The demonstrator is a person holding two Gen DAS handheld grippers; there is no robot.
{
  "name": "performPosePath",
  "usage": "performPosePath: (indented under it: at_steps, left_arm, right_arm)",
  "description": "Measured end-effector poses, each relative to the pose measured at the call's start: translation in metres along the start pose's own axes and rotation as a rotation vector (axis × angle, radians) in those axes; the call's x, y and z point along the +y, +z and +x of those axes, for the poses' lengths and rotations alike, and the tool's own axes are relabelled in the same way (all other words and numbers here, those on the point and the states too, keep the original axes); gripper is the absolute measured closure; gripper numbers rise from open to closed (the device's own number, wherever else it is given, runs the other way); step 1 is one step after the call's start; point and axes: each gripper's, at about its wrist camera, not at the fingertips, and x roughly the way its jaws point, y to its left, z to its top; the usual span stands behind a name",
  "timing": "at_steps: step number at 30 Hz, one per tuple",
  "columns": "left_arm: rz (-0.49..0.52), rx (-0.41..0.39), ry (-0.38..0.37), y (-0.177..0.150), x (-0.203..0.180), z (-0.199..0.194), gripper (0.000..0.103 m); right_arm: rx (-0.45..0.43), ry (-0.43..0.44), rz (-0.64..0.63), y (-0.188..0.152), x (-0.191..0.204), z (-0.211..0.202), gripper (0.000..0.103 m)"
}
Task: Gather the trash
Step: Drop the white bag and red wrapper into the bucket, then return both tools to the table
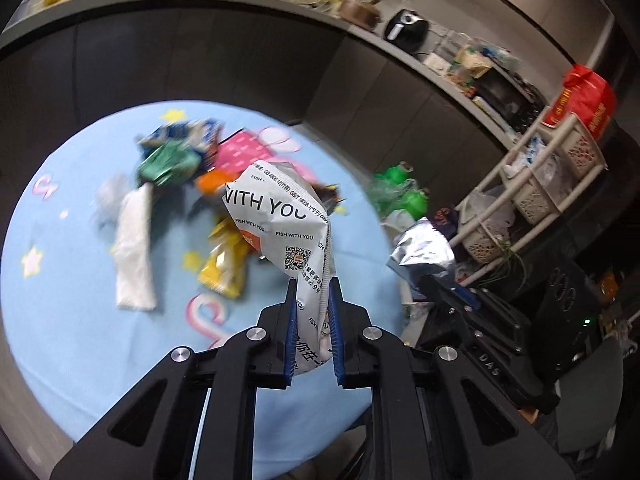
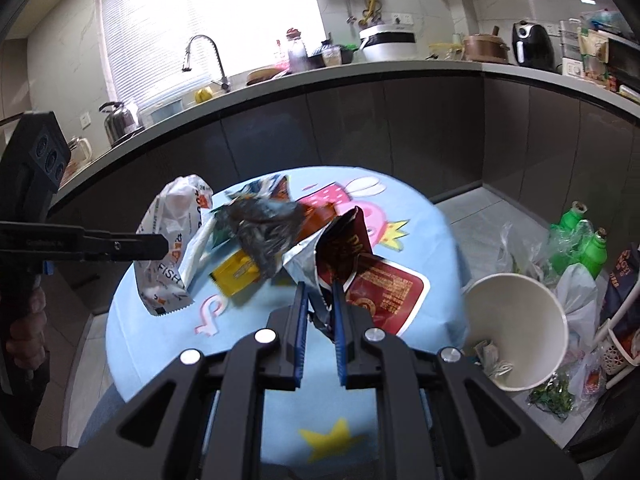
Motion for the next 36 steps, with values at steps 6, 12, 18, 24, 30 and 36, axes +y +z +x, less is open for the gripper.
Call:
performPosePath:
  at_steps: [6,12,18,24,30,36]
  left_arm:
    - [0.095,-0.009,-0.085,0.033,-0.056,0.03,0.09]
    - [0.161,0.044,-0.164,0.058,-0.108,0.086,0.09]
    - [0.195,0.129,-0.192,0.07,-0.15,0.155,0.09]
    - [0.206,0.181,-0.193,0.076,-0.171,0.213,0.09]
    - [0.212,0.23,-0.161,0.074,-0.176,0.261,0.09]
    - [0.237,0.266,-0.115,0.069,-0.176,0.293,0.081]
  right_arm:
    - [-0.032,-0.098,0.052,0.005,-0.048,-0.016,0.09]
    - [-0.018,-0.199,0.12,-0.008,-0.107,-0.02,0.09]
    - [0.019,-0.243,0.175,-0.028,-0.159,-0.006,0.09]
    - [0.053,-0.244,0.197,-0.047,-0.193,0.019,0.09]
    - [0.086,-0.226,0.214,-0.061,-0.217,0.046,0.09]
    - [0.129,-0.231,0.215,-0.075,-0.227,0.068,0.079]
